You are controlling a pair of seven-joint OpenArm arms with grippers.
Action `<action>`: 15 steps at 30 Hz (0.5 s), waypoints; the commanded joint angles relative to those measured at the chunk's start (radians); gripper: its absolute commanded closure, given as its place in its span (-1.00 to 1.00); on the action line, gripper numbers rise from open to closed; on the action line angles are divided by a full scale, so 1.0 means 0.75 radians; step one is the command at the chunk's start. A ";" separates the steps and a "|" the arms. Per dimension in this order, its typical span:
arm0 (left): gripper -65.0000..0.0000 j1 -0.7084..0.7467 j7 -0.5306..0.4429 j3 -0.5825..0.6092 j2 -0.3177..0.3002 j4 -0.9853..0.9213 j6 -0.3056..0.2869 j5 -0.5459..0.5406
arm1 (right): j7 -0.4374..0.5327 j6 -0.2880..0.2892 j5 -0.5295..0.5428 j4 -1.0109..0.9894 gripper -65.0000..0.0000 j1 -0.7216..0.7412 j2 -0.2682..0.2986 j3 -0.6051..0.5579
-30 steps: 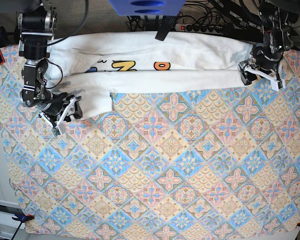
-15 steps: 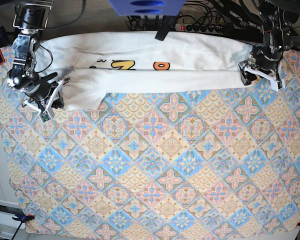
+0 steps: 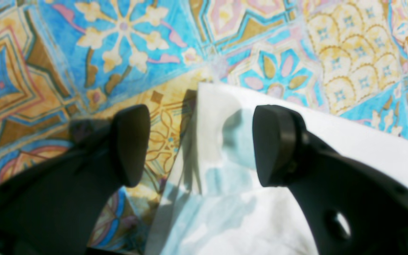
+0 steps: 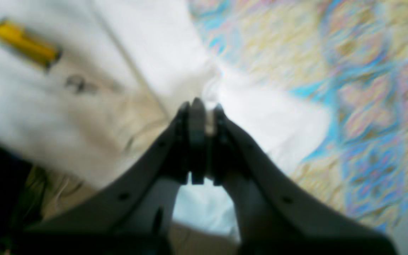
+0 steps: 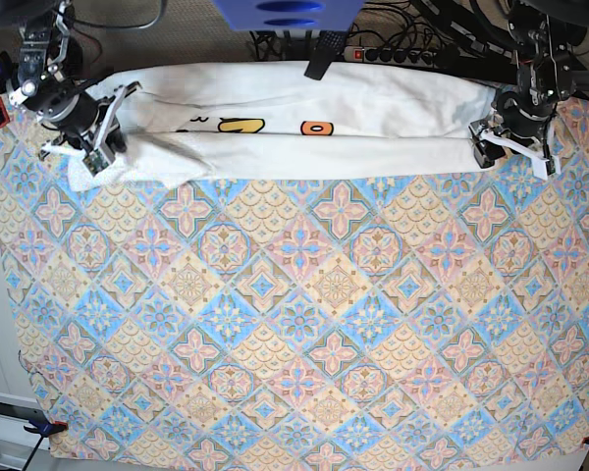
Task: Fold the T-shirt properly
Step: 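Tuck the sleeve end under the fold with the right gripper, then grasp the folded edge near the left gripper and pull it inward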
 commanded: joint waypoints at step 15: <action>-0.38 -0.015 -0.014 -0.010 -0.017 0.018 -0.006 0.000 | 0.017 -0.010 0.006 0.028 0.37 -0.075 0.018 -0.007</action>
